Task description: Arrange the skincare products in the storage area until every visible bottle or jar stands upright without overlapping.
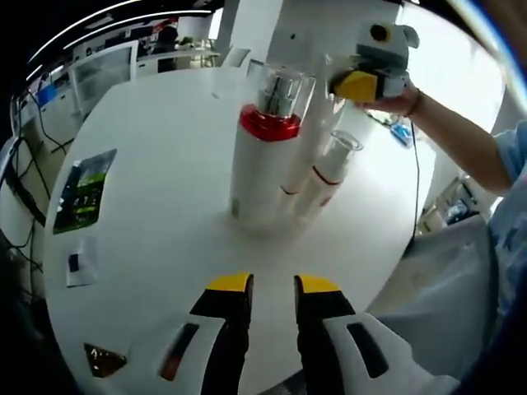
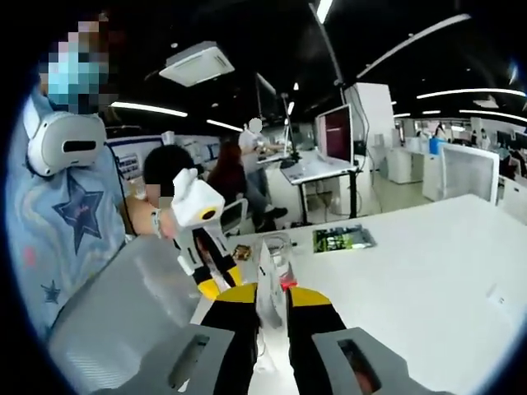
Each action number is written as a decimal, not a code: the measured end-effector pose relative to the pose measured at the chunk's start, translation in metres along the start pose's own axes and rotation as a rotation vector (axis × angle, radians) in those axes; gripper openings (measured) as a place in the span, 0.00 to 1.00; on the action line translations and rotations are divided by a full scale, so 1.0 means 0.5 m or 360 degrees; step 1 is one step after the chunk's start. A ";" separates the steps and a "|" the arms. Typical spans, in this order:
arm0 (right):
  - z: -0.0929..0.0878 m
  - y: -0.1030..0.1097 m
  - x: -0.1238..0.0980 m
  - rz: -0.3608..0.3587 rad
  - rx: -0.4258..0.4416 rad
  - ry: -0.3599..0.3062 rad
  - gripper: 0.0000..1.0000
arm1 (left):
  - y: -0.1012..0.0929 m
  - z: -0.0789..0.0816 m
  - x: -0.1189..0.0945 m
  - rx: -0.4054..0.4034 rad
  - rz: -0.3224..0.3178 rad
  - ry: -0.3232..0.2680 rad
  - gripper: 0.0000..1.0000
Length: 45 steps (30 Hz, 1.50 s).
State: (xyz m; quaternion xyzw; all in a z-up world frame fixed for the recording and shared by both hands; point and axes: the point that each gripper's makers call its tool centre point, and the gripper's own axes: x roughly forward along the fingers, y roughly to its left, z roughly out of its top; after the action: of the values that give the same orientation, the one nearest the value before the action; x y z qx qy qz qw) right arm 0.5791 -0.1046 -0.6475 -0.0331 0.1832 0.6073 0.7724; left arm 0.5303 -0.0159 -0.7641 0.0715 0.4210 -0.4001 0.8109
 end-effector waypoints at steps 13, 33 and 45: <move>0.116 0.012 -0.106 -0.0218 -0.0045 -0.0447 0.26 | 0.002 0.008 -0.007 0.0001 0.0005 -0.0035 0.25; -0.152 0.089 -0.022 -0.0400 0.0443 -0.0097 0.43 | 0.011 0.092 -0.028 -0.0106 -0.0084 -0.0146 0.35; -0.203 0.128 0.027 -0.0286 0.0504 0.0045 0.39 | 0.033 0.127 0.085 0.0215 -0.0048 -0.0132 0.27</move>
State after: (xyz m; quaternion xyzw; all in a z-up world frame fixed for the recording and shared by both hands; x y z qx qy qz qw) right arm 0.4960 -0.1032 -0.7353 0.0642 0.2838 0.4987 0.8164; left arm 0.5956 -0.0589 -0.7589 0.1031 0.3600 -0.4424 0.8149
